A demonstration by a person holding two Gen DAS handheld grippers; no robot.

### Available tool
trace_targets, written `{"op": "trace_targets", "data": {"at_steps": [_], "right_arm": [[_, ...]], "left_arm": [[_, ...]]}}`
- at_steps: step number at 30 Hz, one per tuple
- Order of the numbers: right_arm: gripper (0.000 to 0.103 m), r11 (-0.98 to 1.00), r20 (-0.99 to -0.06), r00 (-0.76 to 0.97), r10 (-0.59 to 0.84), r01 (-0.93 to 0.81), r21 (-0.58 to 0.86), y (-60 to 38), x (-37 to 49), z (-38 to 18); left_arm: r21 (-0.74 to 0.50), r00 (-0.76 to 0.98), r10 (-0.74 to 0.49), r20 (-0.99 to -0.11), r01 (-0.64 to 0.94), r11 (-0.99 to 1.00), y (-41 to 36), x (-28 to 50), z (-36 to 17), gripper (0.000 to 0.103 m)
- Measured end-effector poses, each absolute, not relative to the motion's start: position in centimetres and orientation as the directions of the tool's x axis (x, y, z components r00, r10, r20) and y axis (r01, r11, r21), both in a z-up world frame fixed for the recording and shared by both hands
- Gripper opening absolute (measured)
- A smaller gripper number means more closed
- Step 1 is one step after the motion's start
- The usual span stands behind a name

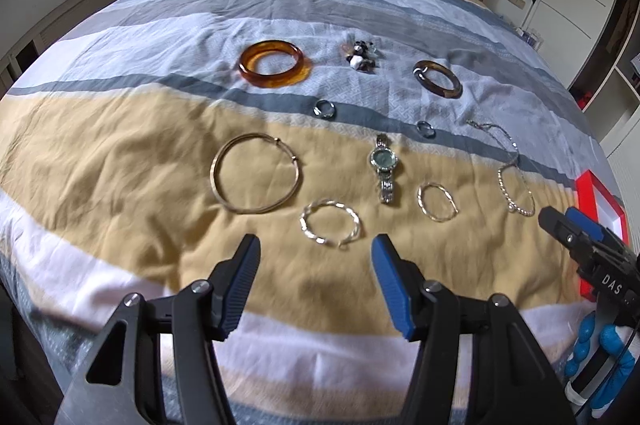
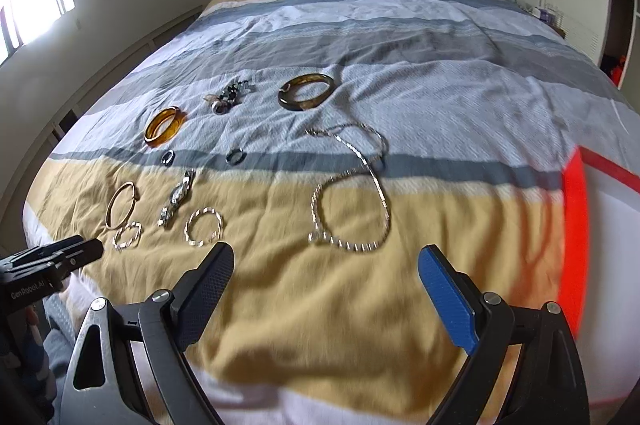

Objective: Organize jewelry
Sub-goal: 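Grasp the twisted silver bracelet with the left tool while the right tool grasps the silver chain necklace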

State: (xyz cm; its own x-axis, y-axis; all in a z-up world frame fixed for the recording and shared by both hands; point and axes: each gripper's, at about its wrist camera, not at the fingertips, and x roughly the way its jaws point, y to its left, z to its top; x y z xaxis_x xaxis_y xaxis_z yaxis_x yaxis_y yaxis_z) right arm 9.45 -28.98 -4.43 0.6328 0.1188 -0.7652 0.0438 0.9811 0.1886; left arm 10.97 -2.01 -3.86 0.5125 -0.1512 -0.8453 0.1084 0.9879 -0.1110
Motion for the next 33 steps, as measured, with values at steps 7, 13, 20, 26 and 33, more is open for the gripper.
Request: {"op": "trace_targets", "data": {"at_steps": [7,13,20,26,33], "right_arm": [[0.093,0.976,-0.776,0.615,0.144,0.040,0.212,-29.4,12.2,-5.9],[0.093,0.971,-0.784,0.602,0.153,0.054,0.231,-30.3,14.1,-6.9],[0.093,0.981,-0.823,0.554,0.123,0.060,0.187,-29.9,17.0,-9.2],[0.062,0.987,-0.823,0.562,0.077,0.072,0.141,-29.8,17.1,-9.8],[0.009,0.979,-0.816,0.566,0.115,0.073,0.189,-31.3,16.1,-9.5]], "left_arm": [[-0.098,0.469,-0.131,-0.873,0.095,0.991,-3.0,12.4,-5.8,0.056],[-0.086,0.448,-0.109,-0.887,0.071,0.994,-3.1,13.3,-6.9,0.056],[-0.101,0.423,-0.109,-0.900,0.041,0.994,-3.0,14.1,-7.9,0.055],[-0.066,0.430,-0.082,-0.899,0.052,0.996,-3.4,14.2,-8.2,0.046],[-0.059,0.448,-0.081,-0.890,0.063,0.996,-3.4,13.8,-7.9,0.036]]}}
